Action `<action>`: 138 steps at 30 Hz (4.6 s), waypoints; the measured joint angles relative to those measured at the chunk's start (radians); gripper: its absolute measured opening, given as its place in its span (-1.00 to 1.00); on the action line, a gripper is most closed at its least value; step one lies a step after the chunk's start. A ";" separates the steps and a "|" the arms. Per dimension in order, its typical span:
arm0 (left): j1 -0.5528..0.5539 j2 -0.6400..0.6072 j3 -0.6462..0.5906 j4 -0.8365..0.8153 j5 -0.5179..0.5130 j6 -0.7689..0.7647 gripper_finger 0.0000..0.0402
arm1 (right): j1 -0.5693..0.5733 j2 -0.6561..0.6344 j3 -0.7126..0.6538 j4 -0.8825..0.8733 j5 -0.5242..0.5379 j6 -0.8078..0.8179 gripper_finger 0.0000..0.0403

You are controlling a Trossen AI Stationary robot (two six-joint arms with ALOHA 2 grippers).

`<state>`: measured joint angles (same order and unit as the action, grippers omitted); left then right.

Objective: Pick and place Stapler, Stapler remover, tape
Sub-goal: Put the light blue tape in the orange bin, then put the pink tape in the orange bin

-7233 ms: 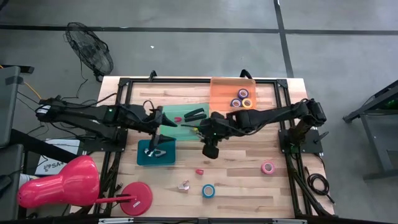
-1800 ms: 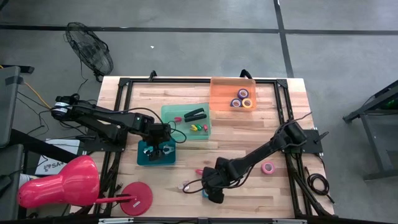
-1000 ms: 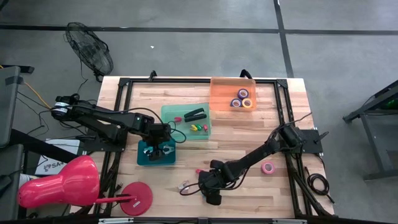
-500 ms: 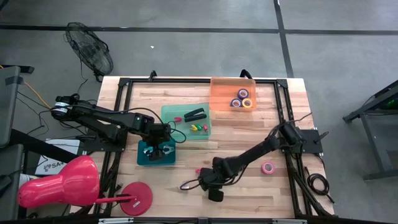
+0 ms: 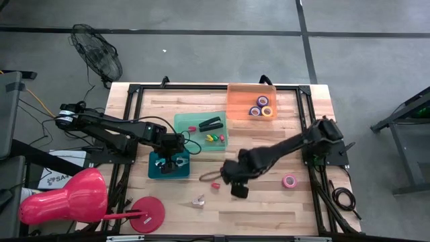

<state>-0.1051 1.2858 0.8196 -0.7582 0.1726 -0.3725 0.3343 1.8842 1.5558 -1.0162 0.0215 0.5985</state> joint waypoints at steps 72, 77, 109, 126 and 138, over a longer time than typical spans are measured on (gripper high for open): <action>0.000 -0.006 0.242 0.186 -0.359 -0.312 0.55 | -1.141 0.092 0.000 0.090 0.071 -0.738 -0.74; 0.000 -0.006 0.242 0.187 -0.362 -0.313 0.55 | -1.140 0.092 0.000 0.071 0.059 -0.741 -0.63; 0.000 -0.012 0.242 0.249 -0.335 -0.315 0.55 | -1.138 -0.099 0.000 -0.006 0.018 -0.757 -0.01; -0.002 -0.015 0.243 0.252 -0.154 -0.181 0.55 | -0.929 -0.372 0.000 -0.387 -0.001 -0.351 -0.04; -0.002 -0.015 0.242 0.170 -0.120 -0.106 0.55 | -0.477 -0.438 0.000 -0.454 0.176 0.184 -0.04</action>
<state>-0.1074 1.2709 1.0618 -0.5878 0.0521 -0.4786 -0.1430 1.4467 1.5562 -1.4701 0.1970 0.7822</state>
